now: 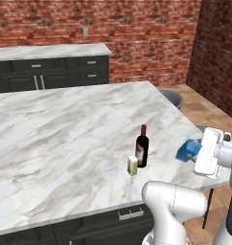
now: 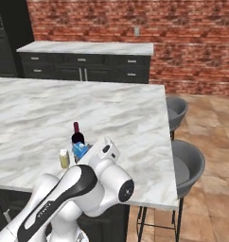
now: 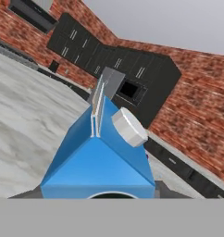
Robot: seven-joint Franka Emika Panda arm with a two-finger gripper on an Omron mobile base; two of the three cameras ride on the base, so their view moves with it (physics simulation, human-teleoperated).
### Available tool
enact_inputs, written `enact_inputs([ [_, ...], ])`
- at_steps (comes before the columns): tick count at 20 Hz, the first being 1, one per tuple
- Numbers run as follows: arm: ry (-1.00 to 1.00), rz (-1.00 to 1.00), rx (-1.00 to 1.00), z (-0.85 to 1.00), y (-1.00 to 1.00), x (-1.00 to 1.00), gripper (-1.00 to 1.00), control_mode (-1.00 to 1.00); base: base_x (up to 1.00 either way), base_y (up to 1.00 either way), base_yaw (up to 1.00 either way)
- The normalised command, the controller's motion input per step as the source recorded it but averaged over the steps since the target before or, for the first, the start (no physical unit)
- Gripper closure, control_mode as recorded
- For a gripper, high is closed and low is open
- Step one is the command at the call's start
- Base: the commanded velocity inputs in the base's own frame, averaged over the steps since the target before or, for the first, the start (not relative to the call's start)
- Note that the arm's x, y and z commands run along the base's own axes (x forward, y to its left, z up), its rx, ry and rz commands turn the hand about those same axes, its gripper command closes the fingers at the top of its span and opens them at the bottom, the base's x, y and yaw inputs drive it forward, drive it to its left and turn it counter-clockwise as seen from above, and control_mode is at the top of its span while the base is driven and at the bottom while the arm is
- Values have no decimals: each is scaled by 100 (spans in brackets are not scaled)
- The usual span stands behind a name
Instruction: Move the drinks to the dining counter.
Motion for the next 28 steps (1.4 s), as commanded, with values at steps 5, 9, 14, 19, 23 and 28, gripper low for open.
enact_inputs([
  [5, 4, 6, 0, -4, 0, 4, 100, -100, 0, 0, 0],
  [9, 9, 0, 0, -3, 0, 31, 100, -100, 0, 0, 0],
  [14, 19, 0, 0, -32, 0, 79, 100, -100, 0, 0, 0],
  [19, 14, 0, 2, -46, -6, 70, 100, -100, 0, 0, 0],
  [23, 5, 0, 14, -41, -18, 54, 100, -100, 0, 0, 0],
  [28, 0, 0, 13, -33, -6, 42, 100, -100, 0, 0, 0],
])
